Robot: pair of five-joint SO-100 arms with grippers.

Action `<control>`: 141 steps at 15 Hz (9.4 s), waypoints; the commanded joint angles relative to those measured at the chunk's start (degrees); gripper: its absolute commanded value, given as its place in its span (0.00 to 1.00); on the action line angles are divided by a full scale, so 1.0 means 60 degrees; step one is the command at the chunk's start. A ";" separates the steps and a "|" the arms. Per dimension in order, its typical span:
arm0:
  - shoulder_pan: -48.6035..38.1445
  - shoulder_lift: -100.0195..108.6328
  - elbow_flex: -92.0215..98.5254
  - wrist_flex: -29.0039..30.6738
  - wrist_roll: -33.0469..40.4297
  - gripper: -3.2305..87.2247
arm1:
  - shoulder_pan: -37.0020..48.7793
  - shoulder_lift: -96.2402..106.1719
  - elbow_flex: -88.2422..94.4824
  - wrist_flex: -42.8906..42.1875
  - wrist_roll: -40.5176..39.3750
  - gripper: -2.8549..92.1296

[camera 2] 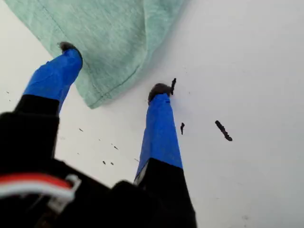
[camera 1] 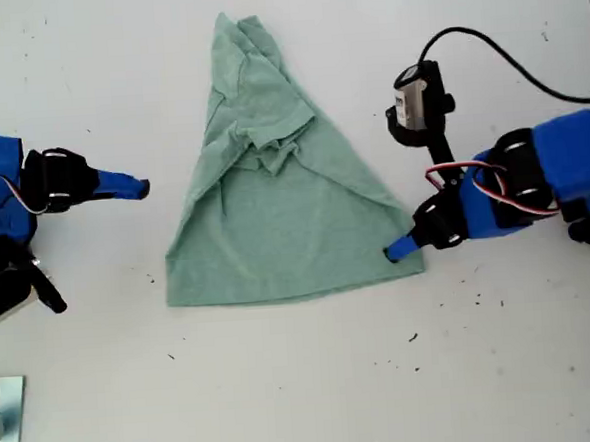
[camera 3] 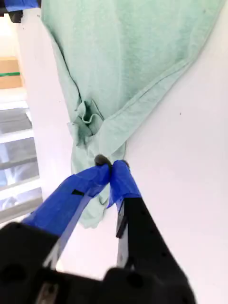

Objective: Fold t shirt

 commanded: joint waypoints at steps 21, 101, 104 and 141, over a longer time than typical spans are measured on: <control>0.0117 0.0044 0.0146 -0.0073 0.0073 0.03 | -0.0352 -0.5640 -1.3184 0.7090 -0.1436 0.05; 0.0527 -1.0400 -1.1118 0.2095 0.1655 0.24 | 0.4937 1.1689 0.7222 0.1641 -0.2168 0.06; 0.0439 -0.7397 -0.6416 0.1494 0.0308 0.04 | 0.4937 1.1704 0.7222 0.1655 -0.2153 0.06; 0.3647 -2.1123 -2.1138 0.2944 0.2578 0.03 | -0.1362 -0.5479 -1.3857 0.4146 -0.2197 0.06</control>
